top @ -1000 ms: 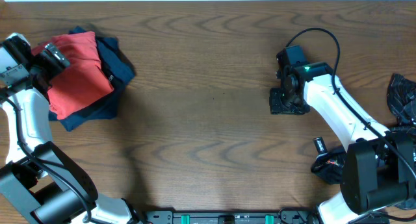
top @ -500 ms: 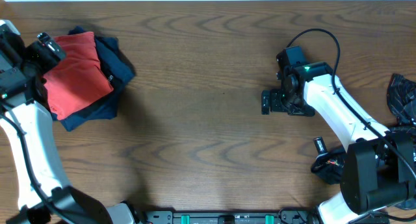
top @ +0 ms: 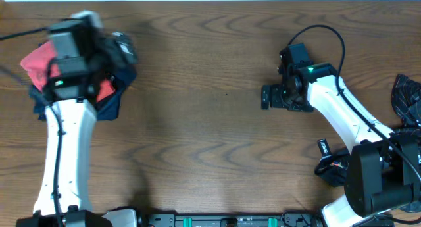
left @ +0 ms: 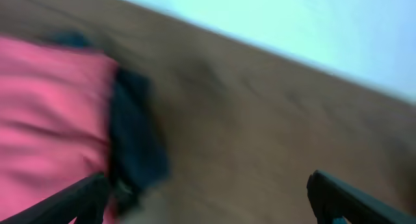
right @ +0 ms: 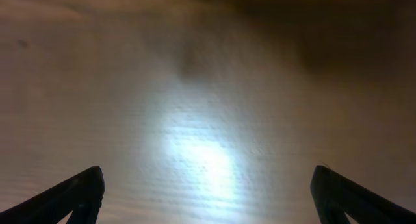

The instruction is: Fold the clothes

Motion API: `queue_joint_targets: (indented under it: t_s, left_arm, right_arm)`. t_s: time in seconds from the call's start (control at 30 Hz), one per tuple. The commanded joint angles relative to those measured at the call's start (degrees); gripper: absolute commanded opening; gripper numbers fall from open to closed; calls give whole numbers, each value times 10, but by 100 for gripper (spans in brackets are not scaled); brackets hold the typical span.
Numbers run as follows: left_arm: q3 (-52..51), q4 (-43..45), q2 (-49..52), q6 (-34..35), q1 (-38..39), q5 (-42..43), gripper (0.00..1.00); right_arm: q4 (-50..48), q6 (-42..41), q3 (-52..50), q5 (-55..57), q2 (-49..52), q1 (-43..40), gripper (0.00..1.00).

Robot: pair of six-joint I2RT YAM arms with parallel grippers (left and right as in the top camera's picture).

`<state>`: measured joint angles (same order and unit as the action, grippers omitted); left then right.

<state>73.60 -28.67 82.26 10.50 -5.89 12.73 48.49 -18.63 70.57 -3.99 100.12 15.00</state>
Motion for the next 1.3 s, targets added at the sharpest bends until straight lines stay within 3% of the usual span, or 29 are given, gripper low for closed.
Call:
queue_joint_targets:
  t_s: [0.0, 0.3, 0.5, 0.7, 0.9, 1.03, 1.13, 1.27]
  left_arm:
    - [12, -71, 21, -3, 38, 7, 98]
    - [11, -322, 29, -3, 50, 1, 98]
    - [3, -394, 25, -8, 51, -42, 98]
    - [-46, -359, -45, -29, 51, -48, 99]
    - [-140, -265, -212, -29, 51, -42, 99]
    - [-193, -218, -335, -30, 52, -39, 99]
    - [-221, -177, -403, -75, 67, 8, 99]
    - [-245, -162, -426, -81, 102, 21, 99]
  right_arm:
    - [-27, 6, -1, 2, -3, -4, 99]
    - [-30, 24, -1, 21, -16, -19, 99]
    - [-12, 19, -1, 21, -97, -39, 99]
    - [-14, 16, -2, 76, -224, -41, 99]
    - [-17, -4, -31, 111, -323, -32, 99]
    - [-44, -24, -96, 124, -386, -19, 99]
    - [-83, -36, -161, 131, -439, -10, 99]
    - [-113, -65, -235, 147, -510, -7, 99]
